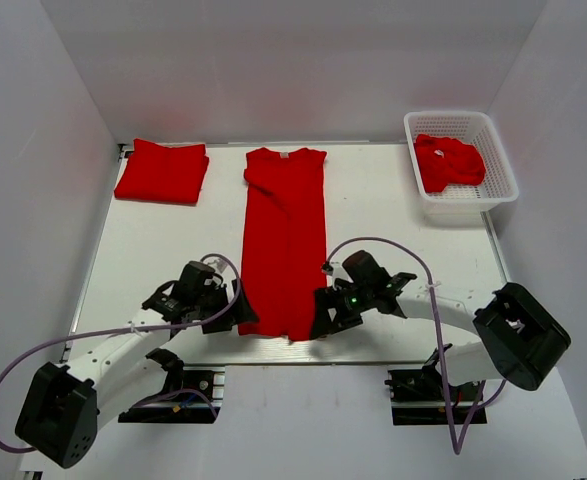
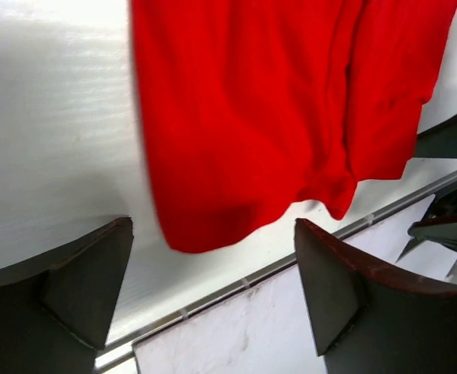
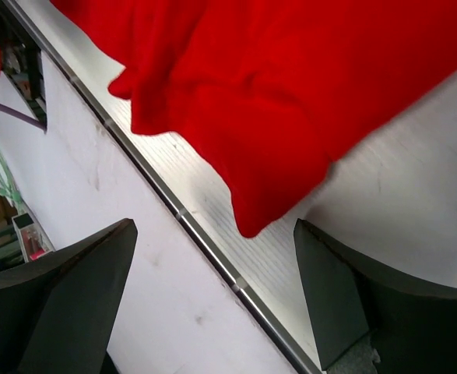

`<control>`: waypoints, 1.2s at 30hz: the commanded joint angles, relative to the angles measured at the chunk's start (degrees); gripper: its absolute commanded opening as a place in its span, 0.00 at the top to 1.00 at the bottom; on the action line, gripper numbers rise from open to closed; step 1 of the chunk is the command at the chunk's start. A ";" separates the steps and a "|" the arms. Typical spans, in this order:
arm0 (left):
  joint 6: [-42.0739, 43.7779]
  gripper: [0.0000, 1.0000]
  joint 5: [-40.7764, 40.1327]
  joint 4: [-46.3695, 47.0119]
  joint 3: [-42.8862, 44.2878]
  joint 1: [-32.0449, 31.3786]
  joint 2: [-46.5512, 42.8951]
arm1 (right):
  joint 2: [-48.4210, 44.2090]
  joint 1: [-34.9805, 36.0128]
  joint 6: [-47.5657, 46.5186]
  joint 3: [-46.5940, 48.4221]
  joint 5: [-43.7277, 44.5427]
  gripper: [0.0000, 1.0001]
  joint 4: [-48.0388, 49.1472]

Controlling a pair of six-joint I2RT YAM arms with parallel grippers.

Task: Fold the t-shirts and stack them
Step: Grab the bottom of the folded rectangular tshirt with both arms, then fold the folded rectangular tshirt in 1/3 of the way

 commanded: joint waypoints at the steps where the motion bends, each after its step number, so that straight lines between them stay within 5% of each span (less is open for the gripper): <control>1: 0.46 0.07 0.89 3.24 -1.92 -0.33 3.18 | 1.71 0.14 1.04 -0.64 0.21 0.14 2.77; 5: 0.98 0.30 1.42 3.78 -2.45 -0.33 4.33 | 3.03 0.14 1.74 -0.72 0.99 0.21 3.29; 6: 0.99 0.43 1.42 3.78 -2.97 -0.33 4.33 | 3.12 0.14 2.09 -0.73 1.87 0.25 3.47; 7: 0.99 0.49 1.42 3.26 -2.98 -0.33 4.33 | 3.65 0.05 2.36 -0.81 2.49 0.33 3.82; 8: 0.99 0.54 1.42 3.25 -2.98 -0.33 4.33 | 3.82 0.05 2.53 -0.99 2.58 0.61 4.08; 11: 1.51 0.81 1.42 3.25 -3.50 -0.33 3.80 | 5.32 0.23 3.23 -0.73 1.96 0.93 4.26; 12: 1.51 0.98 2.72 3.86 -3.50 -0.33 3.80 | 5.41 0.06 3.33 -0.81 1.88 1.00 4.26; 26: 2.04 1.00 3.70 4.48 2.73 -0.86 -3.32 | -1.62 0.05 -3.17 3.14 -2.25 1.00 2.33; 36: 2.31 1.00 -5.78 10.36 14.07 0.99 11.77 | 7.51 -5.13 -6.34 16.14 5.92 1.00 -5.32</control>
